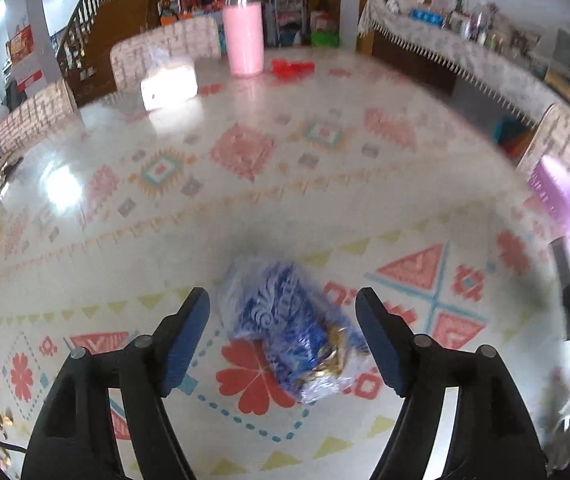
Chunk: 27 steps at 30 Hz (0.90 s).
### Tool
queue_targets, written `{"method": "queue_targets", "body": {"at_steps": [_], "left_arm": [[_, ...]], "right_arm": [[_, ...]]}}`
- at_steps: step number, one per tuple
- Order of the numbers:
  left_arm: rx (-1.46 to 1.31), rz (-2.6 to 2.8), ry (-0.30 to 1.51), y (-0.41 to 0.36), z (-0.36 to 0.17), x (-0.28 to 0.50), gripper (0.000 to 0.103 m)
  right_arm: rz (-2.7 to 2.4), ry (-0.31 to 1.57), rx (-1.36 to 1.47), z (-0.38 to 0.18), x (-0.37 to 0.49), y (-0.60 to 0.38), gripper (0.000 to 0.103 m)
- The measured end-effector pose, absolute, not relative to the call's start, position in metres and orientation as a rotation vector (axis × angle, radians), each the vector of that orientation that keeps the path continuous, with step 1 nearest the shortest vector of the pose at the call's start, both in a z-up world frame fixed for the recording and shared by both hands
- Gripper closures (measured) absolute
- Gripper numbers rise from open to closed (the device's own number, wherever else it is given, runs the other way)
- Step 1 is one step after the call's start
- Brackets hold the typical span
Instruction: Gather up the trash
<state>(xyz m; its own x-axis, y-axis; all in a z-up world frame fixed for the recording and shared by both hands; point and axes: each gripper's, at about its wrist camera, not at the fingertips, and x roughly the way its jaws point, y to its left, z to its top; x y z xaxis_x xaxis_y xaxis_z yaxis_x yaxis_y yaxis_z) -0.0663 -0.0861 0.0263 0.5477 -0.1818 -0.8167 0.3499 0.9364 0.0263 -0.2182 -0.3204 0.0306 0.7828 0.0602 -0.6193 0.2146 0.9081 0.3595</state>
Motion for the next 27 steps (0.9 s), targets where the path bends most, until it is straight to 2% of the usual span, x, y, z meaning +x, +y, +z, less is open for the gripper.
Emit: {"method": "queue_targets", "body": {"at_steps": [4, 5, 6, 7, 27], "left_arm": [[0.160, -0.301, 0.994, -0.086, 0.010, -0.057, 0.029], [0.153, -0.302, 0.996, -0.086, 0.009, -0.057, 0.033], [0.156, -0.294, 0.982, -0.086, 0.010, -0.059, 0.052], [0.164, -0.298, 0.976, -0.087, 0.012, -0.061, 0.059], [0.331, -0.334, 0.710, -0.150, 0.091, -0.106, 0.059]], "right_arm": [[-0.083, 0.671, 0.426, 0.031, -0.219, -0.321, 0.044], [-0.083, 0.670, 0.425, 0.031, -0.219, -0.321, 0.044], [-0.082, 0.670, 0.423, 0.031, -0.219, -0.321, 0.044], [-0.081, 0.671, 0.422, 0.031, -0.219, -0.321, 0.044], [-0.100, 0.635, 0.405, 0.045, -0.224, -0.338, 0.044]]}}
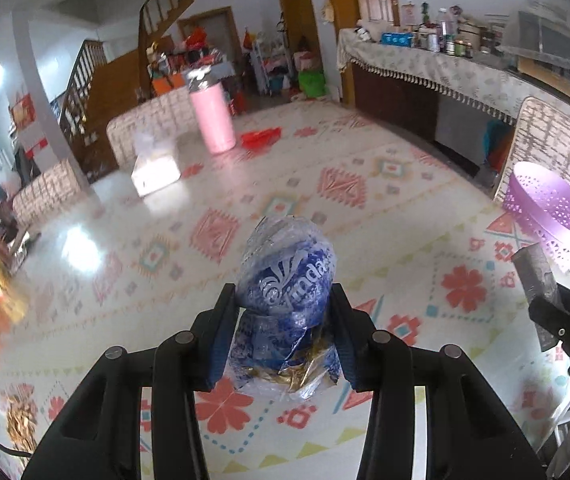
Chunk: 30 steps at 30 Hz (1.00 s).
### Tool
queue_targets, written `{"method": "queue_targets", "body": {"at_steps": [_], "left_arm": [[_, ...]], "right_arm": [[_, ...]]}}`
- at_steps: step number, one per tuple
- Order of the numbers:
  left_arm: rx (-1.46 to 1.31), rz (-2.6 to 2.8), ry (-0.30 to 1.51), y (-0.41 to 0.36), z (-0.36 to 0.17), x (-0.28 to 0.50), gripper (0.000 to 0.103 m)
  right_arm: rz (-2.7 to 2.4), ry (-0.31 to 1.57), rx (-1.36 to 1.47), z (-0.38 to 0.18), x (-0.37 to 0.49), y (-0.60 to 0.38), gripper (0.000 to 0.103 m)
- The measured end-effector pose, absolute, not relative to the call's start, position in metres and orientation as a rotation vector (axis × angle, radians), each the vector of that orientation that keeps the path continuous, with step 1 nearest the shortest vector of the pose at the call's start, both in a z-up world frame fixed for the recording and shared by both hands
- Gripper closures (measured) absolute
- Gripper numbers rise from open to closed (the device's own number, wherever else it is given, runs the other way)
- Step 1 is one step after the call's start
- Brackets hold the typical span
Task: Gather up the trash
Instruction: 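Carry the gray box with the right tool while the left tool carries the bag to the wastebasket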
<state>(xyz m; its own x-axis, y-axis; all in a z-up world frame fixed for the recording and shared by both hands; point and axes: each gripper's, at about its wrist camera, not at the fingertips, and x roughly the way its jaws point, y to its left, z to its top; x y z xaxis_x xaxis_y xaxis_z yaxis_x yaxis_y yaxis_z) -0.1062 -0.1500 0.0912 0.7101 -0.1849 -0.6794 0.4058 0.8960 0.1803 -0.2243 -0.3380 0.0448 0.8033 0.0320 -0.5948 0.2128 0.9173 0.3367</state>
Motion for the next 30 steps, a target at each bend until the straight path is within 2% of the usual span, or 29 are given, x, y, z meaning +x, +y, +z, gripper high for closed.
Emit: {"method": "queue_targets", "body": {"at_steps": [30], "left_arm": [[0.454, -0.437, 0.673, -0.263, 0.097, -0.119, 0.059]], "right_arm": [[-0.182, 0.570, 0.462, 0.067, -0.257, -0.428, 0.044]]}}
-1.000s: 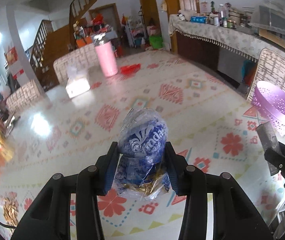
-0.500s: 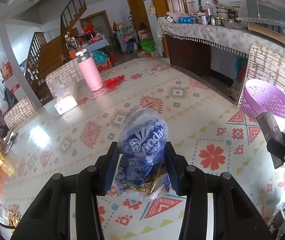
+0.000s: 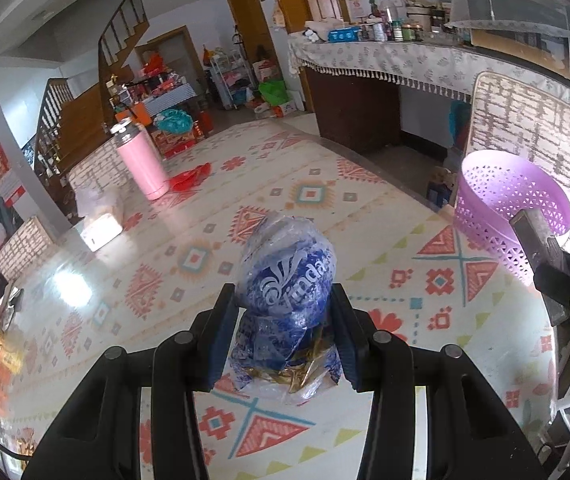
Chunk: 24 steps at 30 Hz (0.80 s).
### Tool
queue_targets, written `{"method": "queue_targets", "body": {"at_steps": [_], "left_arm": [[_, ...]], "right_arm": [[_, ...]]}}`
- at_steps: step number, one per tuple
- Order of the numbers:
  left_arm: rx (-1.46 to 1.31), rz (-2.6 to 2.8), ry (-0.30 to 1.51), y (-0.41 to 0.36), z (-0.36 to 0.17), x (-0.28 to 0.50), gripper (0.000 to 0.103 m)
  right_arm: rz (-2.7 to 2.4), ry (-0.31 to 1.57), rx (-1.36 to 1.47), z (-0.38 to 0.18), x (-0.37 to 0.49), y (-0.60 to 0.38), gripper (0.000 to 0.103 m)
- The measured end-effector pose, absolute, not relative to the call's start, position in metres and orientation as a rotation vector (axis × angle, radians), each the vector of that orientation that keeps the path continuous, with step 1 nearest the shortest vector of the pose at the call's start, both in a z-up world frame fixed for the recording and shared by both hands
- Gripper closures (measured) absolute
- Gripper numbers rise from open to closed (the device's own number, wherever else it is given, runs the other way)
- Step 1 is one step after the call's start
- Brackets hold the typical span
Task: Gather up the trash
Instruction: 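Carry the gray box with the right tool while the left tool carries the bag to the wastebasket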
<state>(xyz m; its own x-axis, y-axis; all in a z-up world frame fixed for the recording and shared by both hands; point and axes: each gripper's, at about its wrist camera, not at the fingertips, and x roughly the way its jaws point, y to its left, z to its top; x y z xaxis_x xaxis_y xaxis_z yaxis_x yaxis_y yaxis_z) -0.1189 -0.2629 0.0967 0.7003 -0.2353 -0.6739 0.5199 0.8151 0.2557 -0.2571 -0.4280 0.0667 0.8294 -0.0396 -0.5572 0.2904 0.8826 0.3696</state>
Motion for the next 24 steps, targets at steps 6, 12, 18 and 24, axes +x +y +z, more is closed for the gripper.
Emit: {"method": "queue_targets", "body": {"at_steps": [6, 12, 18, 24], "left_arm": [[0.473, -0.467, 0.674, -0.280, 0.094, -0.122, 0.059], [0.484, -0.488, 0.676, -0.293, 0.092, -0.126, 0.058], [0.482, -0.504, 0.674, -0.303, 0.092, -0.127, 0.058], [0.491, -0.523, 0.685, -0.315, 0.090, -0.127, 0.058]], "right_arm": [[-0.198, 0.570, 0.484, 0.066, -0.263, -0.441, 0.044], [-0.214, 0.569, 0.498, 0.065, -0.268, -0.451, 0.044], [-0.230, 0.561, 0.507, 0.066, -0.274, -0.461, 0.044], [-0.244, 0.556, 0.526, 0.066, -0.278, -0.473, 0.044]]}}
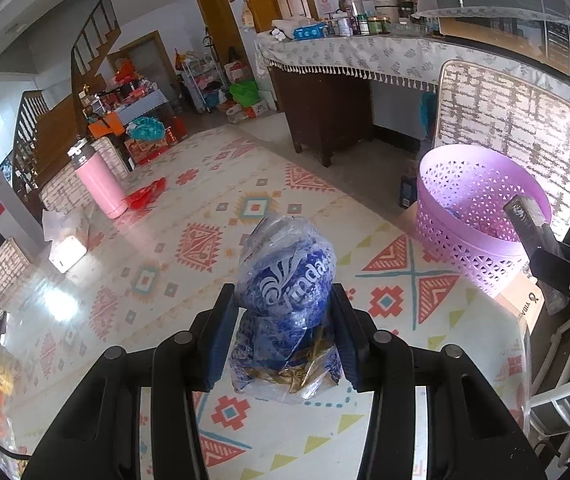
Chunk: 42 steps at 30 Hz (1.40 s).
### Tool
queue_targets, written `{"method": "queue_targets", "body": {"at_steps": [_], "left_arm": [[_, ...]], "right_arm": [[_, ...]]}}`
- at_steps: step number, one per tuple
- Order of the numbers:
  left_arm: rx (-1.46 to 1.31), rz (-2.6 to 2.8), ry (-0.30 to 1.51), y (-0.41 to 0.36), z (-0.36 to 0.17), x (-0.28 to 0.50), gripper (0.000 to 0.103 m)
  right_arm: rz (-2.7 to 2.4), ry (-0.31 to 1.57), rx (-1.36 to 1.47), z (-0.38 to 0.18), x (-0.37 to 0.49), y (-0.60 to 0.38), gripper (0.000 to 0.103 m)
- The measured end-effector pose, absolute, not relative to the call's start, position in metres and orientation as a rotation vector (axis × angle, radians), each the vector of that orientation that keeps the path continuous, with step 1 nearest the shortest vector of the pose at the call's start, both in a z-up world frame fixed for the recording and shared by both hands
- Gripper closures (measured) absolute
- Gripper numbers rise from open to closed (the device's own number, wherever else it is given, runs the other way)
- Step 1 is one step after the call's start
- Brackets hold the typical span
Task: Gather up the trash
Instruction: 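Carry the gray box with the right tool while the left tool carries the bag to the wastebasket, then open the right tool over the wastebasket to drop the gray box, then open the left tool over the wastebasket to drop the plastic bag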
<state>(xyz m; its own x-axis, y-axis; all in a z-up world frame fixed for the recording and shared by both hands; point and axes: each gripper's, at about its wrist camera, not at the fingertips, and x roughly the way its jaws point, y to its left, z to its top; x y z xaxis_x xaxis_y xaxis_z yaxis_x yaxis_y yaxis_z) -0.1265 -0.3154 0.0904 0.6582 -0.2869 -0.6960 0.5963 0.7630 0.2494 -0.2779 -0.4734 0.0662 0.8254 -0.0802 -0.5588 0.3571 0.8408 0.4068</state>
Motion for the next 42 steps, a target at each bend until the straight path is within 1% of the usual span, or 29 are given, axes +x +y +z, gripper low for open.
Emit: {"method": "queue_targets", "body": {"at_steps": [9, 19, 22, 27, 30, 32, 34, 36, 39, 42], "left_arm": [[0.484, -0.562, 0.705, -0.338, 0.089, -0.122, 0.058], [0.457, -0.700, 0.721, -0.404, 0.102, -0.113, 0.058], [0.457, -0.733, 0.729, -0.421, 0.100, -0.115, 0.058], [0.438, -0.771, 0.746, -0.429, 0.096, -0.120, 0.058], [0.447, -0.798, 0.750, -0.436, 0.091, -0.122, 0.058], [0.434, -0.821, 0.771, -0.438, 0.088, -0.120, 0.058], [0.415, -0.833, 0.783, -0.437, 0.087, -0.118, 0.058], [0.393, -0.840, 0.786, -0.435, 0.087, -0.117, 0.058], [0.391, -0.845, 0.798, -0.436, 0.086, -0.118, 0.058], [0.412, -0.845, 0.801, -0.444, 0.086, -0.118, 0.058]], "right_arm": [[-0.272, 0.555, 0.541, 0.062, -0.279, -0.497, 0.044], [-0.358, 0.514, 0.516, 0.072, -0.283, -0.538, 0.044], [-0.373, 0.522, 0.546, 0.067, -0.283, -0.552, 0.044], [-0.416, 0.537, 0.582, 0.053, -0.307, -0.565, 0.044], [-0.457, 0.588, 0.622, 0.024, -0.334, -0.572, 0.041], [-0.449, 0.633, 0.646, 0.000, -0.343, -0.573, 0.032], [-0.425, 0.710, 0.680, -0.036, -0.345, -0.572, 0.028], [-0.394, 0.787, 0.697, -0.074, -0.338, -0.569, 0.028], [-0.372, 0.883, 0.712, -0.116, -0.322, -0.565, 0.028], [-0.358, 0.904, 0.768, -0.136, -0.317, -0.567, 0.028]]}}
